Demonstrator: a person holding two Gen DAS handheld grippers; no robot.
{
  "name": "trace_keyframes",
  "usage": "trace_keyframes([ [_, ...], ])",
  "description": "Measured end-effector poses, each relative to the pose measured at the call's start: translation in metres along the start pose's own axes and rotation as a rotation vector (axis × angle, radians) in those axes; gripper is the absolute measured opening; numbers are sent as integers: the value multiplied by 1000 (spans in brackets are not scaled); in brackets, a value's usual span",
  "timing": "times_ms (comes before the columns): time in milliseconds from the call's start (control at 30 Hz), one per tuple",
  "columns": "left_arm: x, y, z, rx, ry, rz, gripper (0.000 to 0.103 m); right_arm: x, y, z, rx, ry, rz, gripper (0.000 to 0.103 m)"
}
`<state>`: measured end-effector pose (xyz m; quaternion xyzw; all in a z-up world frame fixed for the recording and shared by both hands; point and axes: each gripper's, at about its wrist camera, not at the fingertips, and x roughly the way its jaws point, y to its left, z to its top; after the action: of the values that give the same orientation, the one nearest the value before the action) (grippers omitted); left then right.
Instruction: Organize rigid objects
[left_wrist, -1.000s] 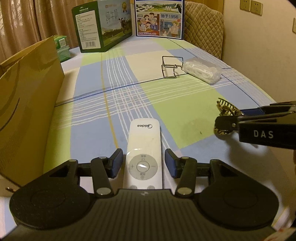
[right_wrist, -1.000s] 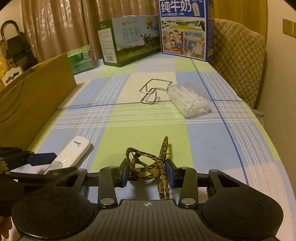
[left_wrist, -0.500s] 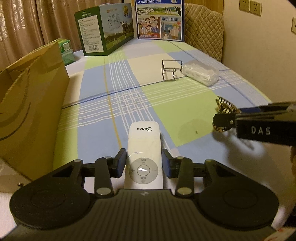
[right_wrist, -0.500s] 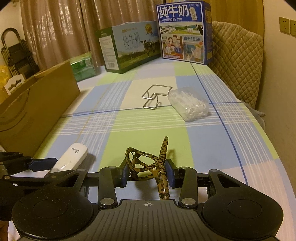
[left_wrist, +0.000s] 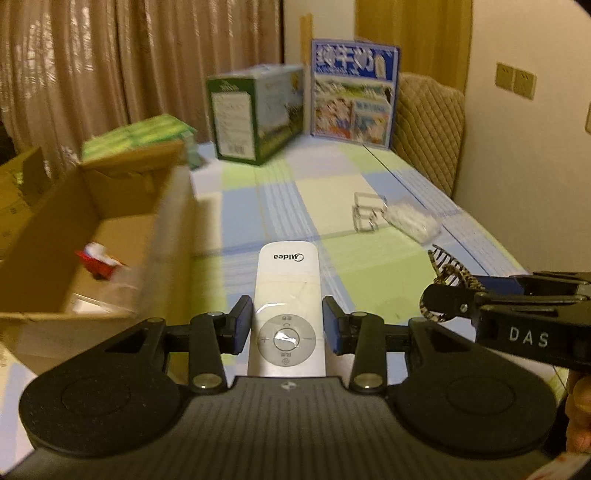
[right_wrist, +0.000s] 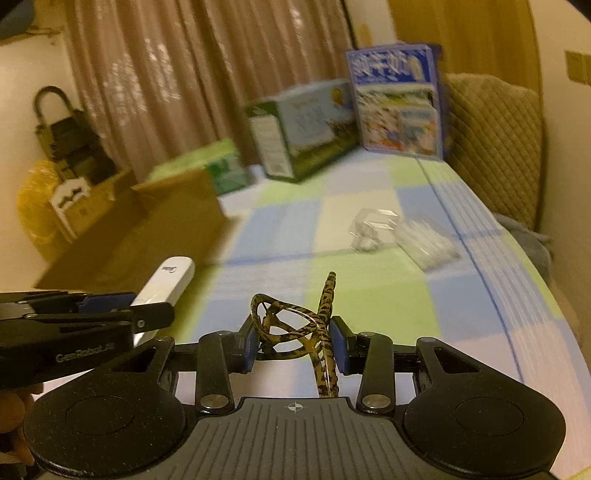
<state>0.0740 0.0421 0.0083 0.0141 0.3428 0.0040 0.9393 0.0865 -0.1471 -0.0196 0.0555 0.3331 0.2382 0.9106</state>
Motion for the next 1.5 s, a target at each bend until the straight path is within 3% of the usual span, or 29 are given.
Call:
trace_keyframes([
  [167,-27,35,16,-31,-29,38,35,-5,47,19,-63,-32,80,37],
  [400,-49,92,28,-65,-29,83,35,11,88,39,-105,-10,143,37],
  [800,-48,187,35,-79,7,157,35,56,164,68,-189,18,233,37],
  [1067,-23,217,35,-67,49,159,35,107,201,74,-270,73,241,37],
  [1500,11,232,33,-50,94,139,35,145,206,77,-238,121,244,37],
])
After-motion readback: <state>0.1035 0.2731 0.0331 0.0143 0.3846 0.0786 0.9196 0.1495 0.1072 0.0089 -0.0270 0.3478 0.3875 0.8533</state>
